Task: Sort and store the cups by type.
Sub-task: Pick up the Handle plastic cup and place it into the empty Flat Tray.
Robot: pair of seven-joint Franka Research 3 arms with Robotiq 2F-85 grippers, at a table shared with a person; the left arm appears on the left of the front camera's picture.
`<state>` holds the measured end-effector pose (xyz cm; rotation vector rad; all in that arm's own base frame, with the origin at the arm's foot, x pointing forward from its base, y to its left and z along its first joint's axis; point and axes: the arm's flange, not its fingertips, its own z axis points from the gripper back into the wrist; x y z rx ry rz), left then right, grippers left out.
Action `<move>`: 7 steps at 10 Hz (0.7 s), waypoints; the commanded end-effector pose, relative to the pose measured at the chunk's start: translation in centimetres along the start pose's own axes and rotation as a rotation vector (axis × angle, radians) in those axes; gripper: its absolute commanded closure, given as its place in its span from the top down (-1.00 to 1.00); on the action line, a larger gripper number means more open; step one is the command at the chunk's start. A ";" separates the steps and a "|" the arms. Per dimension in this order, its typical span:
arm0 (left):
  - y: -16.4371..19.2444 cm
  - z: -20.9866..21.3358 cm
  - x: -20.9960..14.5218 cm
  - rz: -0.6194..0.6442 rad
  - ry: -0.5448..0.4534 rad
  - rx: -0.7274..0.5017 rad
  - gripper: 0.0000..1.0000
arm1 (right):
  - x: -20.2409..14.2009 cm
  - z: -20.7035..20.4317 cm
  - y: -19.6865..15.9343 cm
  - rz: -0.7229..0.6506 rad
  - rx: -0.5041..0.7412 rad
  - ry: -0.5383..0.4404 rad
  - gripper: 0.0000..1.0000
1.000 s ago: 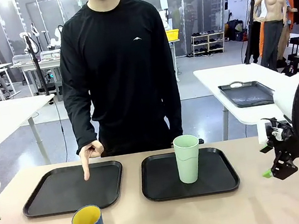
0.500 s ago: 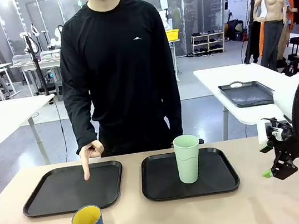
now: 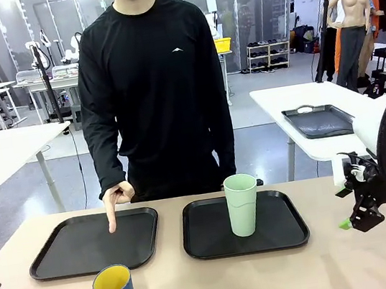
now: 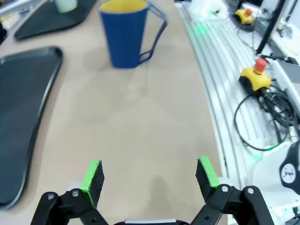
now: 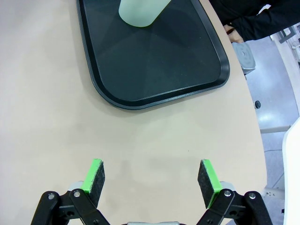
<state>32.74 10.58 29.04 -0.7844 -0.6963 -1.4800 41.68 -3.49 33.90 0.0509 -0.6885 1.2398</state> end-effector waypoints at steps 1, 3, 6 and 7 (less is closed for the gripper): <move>-3.2 -2.6 0.5 -0.037 -0.067 -0.083 1.00 | 0.0 -0.1 0.0 -0.006 -0.013 0.004 1.00; -2.7 -2.8 0.7 -0.088 -0.170 -0.087 1.00 | 0.0 -0.1 0.0 -0.006 -0.013 0.004 1.00; -1.5 -2.9 0.7 -0.085 -0.324 -0.080 1.00 | 0.0 -0.1 0.0 -0.006 -0.013 0.004 1.00; -1.3 -2.9 0.6 -0.075 -0.365 -0.095 1.00 | 0.0 -0.1 0.0 -0.006 -0.013 0.004 1.00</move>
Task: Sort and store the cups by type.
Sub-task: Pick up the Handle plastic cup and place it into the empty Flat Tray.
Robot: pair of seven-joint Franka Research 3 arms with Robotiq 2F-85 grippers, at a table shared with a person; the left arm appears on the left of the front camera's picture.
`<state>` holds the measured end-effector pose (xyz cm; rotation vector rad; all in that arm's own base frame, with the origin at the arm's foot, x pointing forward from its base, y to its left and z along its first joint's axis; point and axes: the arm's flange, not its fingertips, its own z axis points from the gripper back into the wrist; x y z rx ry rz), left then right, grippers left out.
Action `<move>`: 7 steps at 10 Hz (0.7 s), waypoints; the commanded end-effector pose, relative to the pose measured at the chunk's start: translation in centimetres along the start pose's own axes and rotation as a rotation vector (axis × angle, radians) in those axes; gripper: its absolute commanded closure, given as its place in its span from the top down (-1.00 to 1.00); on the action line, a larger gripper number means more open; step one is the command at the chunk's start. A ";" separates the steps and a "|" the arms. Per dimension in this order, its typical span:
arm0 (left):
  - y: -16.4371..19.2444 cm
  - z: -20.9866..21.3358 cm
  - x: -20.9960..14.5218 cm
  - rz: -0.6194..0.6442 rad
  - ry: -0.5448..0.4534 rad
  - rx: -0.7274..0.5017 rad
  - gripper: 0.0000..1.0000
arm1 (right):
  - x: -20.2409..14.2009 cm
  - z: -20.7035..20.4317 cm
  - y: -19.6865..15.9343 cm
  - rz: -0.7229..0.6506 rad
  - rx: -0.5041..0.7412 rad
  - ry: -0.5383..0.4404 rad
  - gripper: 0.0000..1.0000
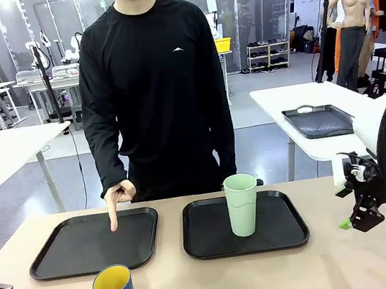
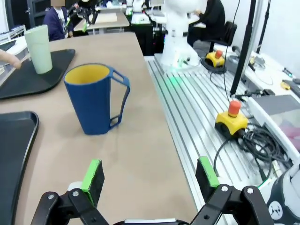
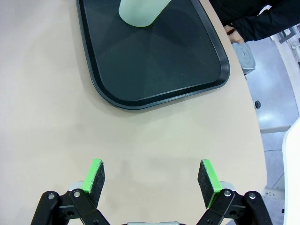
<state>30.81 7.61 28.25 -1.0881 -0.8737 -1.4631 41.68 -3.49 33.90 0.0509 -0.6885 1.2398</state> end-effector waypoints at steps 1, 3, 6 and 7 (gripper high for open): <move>0.7 0.1 -0.6 -0.020 -0.064 0.023 1.00 | 0.0 -0.1 0.0 -0.006 -0.013 0.004 1.00; 1.4 0.6 -0.6 -0.009 -0.077 0.041 1.00 | 0.0 -0.1 0.0 -0.006 -0.013 0.004 1.00; 0.3 -0.2 -0.3 0.020 -0.043 0.012 1.00 | 0.0 -0.1 0.0 -0.006 -0.013 0.004 1.00; 0.3 -0.2 -0.3 0.020 -0.043 0.012 1.00 | 0.0 -0.1 0.0 -0.006 -0.013 0.004 1.00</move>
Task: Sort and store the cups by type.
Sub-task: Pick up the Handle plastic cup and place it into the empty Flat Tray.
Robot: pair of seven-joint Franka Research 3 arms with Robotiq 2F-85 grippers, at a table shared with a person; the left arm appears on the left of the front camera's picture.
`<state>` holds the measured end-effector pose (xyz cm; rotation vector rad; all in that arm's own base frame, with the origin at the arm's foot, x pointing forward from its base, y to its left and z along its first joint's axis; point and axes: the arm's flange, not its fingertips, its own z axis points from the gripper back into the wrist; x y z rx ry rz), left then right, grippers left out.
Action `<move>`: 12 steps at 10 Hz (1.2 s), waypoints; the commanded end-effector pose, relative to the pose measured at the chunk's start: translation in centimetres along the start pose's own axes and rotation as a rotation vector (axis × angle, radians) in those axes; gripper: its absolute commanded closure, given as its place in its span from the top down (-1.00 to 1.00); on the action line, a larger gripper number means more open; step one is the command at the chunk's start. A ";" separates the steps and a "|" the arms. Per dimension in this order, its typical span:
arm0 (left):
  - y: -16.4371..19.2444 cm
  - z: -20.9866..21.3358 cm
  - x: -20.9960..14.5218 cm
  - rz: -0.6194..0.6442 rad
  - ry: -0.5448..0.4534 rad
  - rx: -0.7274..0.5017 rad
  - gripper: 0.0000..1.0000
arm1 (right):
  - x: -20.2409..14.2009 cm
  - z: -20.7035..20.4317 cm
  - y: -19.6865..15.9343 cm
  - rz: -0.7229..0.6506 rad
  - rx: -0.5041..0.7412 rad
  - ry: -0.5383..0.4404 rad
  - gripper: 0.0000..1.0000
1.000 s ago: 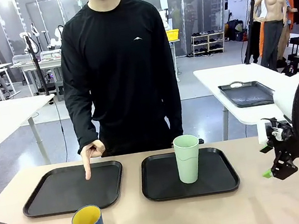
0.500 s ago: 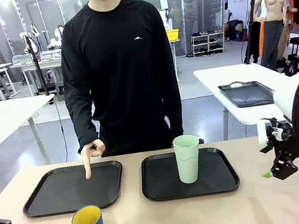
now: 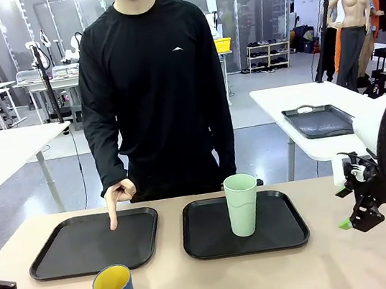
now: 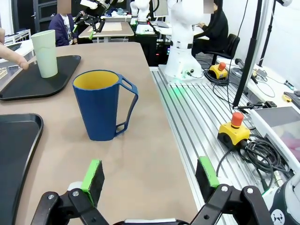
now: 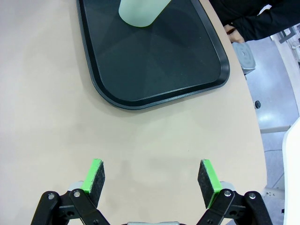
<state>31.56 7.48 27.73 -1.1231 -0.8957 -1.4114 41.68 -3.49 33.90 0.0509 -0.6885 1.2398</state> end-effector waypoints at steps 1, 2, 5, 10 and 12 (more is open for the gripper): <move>0.0 0.0 0.0 0.000 0.000 0.002 1.00 | 0.0 -0.1 0.0 -0.006 -0.013 0.004 1.00; 0.6 -1.0 -0.4 -0.048 -0.049 -0.014 1.00 | 0.0 -0.1 0.0 -0.006 -0.013 0.004 1.00; 1.4 -2.5 -0.4 -0.056 -0.073 0.082 1.00 | 0.0 -0.1 0.0 -0.006 -0.013 0.004 1.00; 3.5 -8.0 -0.9 -0.072 -0.033 0.081 1.00 | 0.0 -0.1 0.0 -0.006 -0.013 0.004 1.00; 4.3 -9.8 -1.0 -0.111 -0.002 0.054 1.00 | 0.0 -0.1 0.0 -0.006 -0.013 0.004 1.00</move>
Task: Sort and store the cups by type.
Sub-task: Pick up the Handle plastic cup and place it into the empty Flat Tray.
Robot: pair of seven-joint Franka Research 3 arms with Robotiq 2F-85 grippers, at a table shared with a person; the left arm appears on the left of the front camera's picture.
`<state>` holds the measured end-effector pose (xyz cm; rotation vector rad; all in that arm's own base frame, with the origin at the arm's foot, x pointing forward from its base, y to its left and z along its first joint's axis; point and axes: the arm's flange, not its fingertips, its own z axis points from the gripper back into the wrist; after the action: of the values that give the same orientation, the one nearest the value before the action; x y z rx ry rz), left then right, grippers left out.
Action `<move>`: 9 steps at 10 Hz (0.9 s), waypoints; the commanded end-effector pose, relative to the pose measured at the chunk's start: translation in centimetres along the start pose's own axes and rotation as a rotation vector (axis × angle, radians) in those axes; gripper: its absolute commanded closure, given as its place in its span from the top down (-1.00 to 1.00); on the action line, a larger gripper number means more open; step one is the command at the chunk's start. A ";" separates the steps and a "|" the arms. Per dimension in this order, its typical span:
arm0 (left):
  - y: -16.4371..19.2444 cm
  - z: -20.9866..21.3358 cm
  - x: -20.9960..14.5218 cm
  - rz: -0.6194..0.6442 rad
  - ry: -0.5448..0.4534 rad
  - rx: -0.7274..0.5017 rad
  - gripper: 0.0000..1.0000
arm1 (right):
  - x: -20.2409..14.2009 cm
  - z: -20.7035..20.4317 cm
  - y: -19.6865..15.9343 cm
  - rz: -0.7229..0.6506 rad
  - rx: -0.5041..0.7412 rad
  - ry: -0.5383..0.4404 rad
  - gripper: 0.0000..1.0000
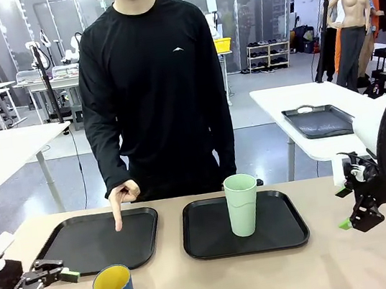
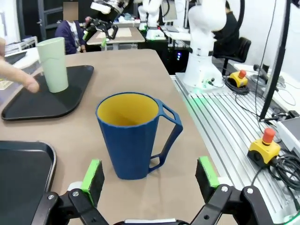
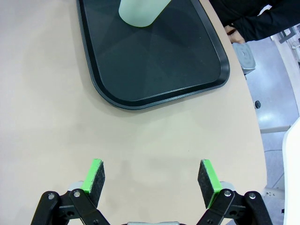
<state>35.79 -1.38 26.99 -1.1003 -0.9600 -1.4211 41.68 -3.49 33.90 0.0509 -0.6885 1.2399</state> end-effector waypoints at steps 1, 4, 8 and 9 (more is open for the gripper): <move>-1.0 -2.3 -2.9 -0.070 0.013 0.010 1.00 | 0.0 -0.1 0.0 -0.006 -0.013 0.004 1.00; 0.6 -1.7 0.6 -0.019 0.012 -0.024 1.00 | 0.0 -0.1 0.0 -0.006 -0.013 0.004 1.00; 0.7 -2.0 0.6 -0.015 0.014 -0.024 1.00 | 0.0 -0.1 0.0 -0.006 -0.013 0.004 1.00; 1.6 -2.3 0.0 -0.027 -0.007 -0.018 1.00 | 0.0 -0.1 0.0 -0.006 -0.013 0.004 1.00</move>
<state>36.33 -3.50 26.98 -1.1033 -0.9446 -1.4502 41.68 -3.49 33.90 0.0509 -0.6885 1.2399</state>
